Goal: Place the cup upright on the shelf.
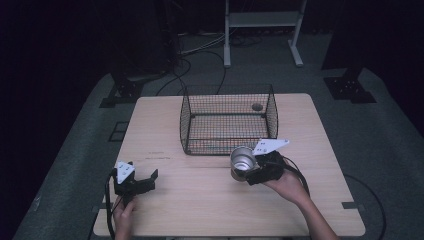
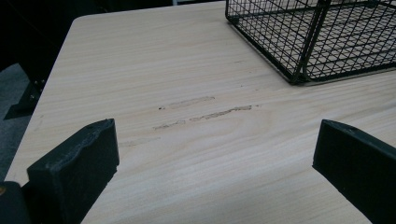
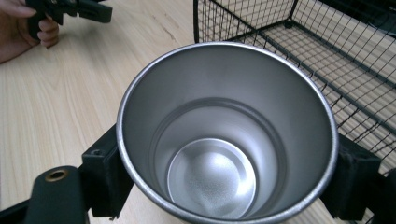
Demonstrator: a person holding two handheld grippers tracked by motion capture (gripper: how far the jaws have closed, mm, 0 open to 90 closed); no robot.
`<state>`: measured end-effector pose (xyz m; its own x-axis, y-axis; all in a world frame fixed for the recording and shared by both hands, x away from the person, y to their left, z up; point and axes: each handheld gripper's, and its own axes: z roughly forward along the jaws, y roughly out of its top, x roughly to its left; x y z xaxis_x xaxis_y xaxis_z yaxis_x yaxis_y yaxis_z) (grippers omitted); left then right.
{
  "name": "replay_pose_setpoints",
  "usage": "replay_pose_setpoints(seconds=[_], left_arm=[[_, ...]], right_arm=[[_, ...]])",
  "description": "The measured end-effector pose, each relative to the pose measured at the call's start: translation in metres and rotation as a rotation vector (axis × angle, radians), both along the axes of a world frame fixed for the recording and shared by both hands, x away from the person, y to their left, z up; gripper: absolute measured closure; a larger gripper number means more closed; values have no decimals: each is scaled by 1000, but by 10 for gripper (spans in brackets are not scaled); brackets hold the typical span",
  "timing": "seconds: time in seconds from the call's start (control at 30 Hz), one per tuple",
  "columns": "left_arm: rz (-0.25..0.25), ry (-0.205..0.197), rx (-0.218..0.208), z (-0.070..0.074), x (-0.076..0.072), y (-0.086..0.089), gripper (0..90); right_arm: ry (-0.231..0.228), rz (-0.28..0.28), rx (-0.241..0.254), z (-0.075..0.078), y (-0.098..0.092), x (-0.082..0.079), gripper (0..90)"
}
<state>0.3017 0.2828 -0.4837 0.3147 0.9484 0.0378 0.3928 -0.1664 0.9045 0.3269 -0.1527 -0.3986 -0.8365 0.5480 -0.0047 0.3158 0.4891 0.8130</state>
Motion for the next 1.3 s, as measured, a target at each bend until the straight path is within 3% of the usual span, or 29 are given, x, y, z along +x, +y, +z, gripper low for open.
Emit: replay_pose_setpoints(seconds=[0.47,0.77,1.07,1.3], left_arm=[[1,-3,-7,0,0,0,0],[0,1,-2,0,0,1,0],[0,-2,-6,0,0,0,0],[1,-6,-9,0,0,0,0]], right_arm=[[-1,25,7,26,10,14,179],[19,36,42,42,12,27,179],[12,39,32,50,18,37,180],[-14,42,20,69,28,46,180]])
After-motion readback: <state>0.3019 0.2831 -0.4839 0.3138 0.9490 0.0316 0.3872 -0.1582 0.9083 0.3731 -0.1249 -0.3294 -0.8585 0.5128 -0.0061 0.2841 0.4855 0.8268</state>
